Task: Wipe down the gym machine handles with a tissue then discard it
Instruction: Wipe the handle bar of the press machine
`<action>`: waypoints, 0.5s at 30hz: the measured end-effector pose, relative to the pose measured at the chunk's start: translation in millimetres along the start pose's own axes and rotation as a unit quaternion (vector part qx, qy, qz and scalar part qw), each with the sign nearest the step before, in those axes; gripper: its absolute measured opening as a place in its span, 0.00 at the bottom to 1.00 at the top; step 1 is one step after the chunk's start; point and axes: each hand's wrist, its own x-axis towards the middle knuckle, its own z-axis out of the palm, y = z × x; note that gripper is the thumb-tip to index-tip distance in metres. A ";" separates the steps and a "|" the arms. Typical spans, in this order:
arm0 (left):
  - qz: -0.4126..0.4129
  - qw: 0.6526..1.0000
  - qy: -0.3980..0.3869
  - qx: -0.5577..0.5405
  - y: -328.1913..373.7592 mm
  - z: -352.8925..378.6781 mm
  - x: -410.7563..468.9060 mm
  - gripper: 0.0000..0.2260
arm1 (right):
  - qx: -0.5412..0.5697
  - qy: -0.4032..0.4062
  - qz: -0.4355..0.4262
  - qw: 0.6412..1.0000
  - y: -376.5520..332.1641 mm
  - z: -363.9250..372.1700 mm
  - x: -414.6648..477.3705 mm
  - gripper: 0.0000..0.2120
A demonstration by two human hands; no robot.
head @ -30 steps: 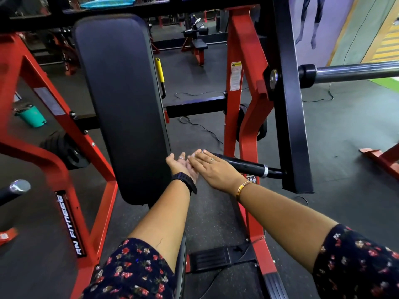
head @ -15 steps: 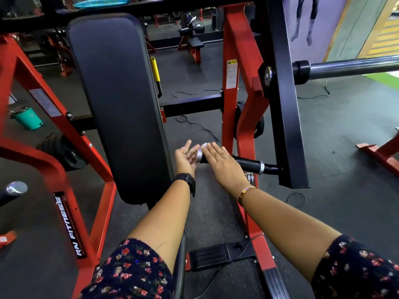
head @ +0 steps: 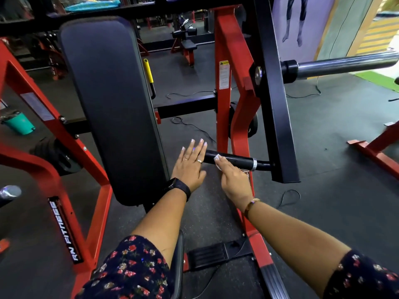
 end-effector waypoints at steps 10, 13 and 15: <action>0.003 0.987 0.008 0.161 -15.9 15.6 -10.7 0.42 | 0.527 -0.030 0.563 0.636 -73.3 -2.7 23.5 0.18; -0.015 0.987 0.002 0.158 -15.8 11.6 -13.0 0.41 | 0.554 -0.008 0.585 0.592 -69.8 5.6 29.4 0.19; -0.010 0.985 0.014 0.170 -20.0 13.4 -14.5 0.43 | 0.612 0.018 0.596 0.520 -72.0 14.8 40.3 0.21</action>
